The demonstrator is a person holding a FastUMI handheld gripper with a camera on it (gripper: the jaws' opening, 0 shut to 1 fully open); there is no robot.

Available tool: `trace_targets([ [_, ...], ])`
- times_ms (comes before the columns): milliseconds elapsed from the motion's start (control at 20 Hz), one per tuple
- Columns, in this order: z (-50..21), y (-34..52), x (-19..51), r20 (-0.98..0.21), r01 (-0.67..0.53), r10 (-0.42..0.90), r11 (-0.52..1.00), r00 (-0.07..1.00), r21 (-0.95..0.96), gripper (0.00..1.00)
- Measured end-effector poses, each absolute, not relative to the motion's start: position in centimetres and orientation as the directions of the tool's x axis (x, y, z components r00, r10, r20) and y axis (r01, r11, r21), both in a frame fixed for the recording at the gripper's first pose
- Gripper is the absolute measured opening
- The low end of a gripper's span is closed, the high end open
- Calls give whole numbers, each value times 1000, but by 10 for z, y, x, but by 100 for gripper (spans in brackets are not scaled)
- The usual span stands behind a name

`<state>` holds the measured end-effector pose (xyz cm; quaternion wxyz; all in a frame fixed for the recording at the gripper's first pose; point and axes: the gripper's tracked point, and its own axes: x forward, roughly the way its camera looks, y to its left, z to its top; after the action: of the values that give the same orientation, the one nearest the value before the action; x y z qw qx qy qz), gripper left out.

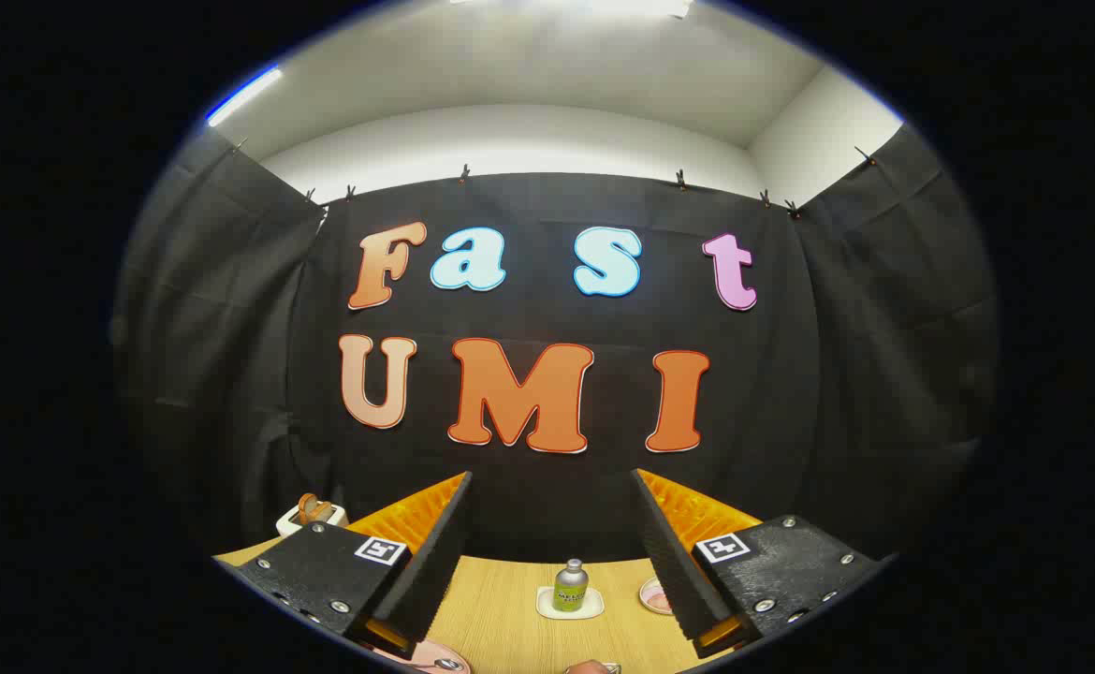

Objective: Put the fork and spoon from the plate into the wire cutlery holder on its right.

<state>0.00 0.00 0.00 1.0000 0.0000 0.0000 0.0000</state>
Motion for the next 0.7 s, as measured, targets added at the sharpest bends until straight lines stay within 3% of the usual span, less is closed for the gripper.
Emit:
trace_targets([
  [700,17,-10,9,59,63,-63,998,996,14,96],
])
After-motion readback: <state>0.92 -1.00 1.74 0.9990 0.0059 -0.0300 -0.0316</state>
